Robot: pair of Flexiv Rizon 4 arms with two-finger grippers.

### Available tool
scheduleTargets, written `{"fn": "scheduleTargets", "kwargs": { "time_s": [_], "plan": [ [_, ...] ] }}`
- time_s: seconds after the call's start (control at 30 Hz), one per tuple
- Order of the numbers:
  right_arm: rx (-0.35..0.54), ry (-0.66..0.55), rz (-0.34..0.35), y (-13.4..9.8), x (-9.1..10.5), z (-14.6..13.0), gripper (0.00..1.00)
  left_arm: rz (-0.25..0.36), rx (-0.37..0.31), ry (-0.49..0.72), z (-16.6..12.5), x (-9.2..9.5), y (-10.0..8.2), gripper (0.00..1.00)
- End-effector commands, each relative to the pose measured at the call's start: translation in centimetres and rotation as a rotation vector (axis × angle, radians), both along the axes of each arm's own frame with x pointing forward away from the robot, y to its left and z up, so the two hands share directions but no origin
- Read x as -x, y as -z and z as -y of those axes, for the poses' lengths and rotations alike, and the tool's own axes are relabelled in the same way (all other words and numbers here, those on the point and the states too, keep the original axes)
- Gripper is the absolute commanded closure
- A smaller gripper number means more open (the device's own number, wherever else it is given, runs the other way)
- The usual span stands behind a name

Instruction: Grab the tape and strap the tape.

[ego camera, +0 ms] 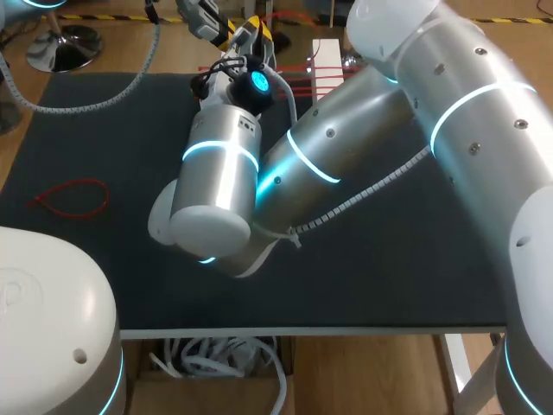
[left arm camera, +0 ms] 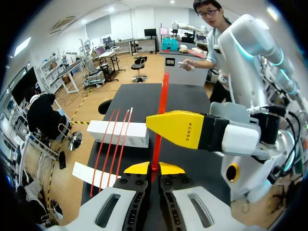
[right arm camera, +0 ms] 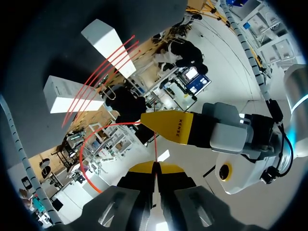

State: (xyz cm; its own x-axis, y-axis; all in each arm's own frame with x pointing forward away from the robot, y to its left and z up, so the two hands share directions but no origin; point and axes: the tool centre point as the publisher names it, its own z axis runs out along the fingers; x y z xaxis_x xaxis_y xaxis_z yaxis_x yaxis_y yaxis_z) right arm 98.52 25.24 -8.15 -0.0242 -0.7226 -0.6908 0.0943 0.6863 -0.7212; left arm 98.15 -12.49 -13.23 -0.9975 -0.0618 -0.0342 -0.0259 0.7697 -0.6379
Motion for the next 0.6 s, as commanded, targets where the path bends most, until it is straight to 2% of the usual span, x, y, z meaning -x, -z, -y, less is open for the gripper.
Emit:
{"fn": "scheduleTargets", "kwargs": {
  "time_s": [0.03, 0.6],
  "plan": [
    [0.006, 0.002, -0.002, 0.34, 0.12, -0.35, 1.00, -0.002, -0.005, 0.001, 0.03, -0.03, -0.11, 1.00],
    [0.015, 0.000, -0.015, 0.85, 0.06, -0.81, 1.00, -0.002, -0.005, 0.001, 0.03, -0.03, -0.11, 1.00]
  ]
}}
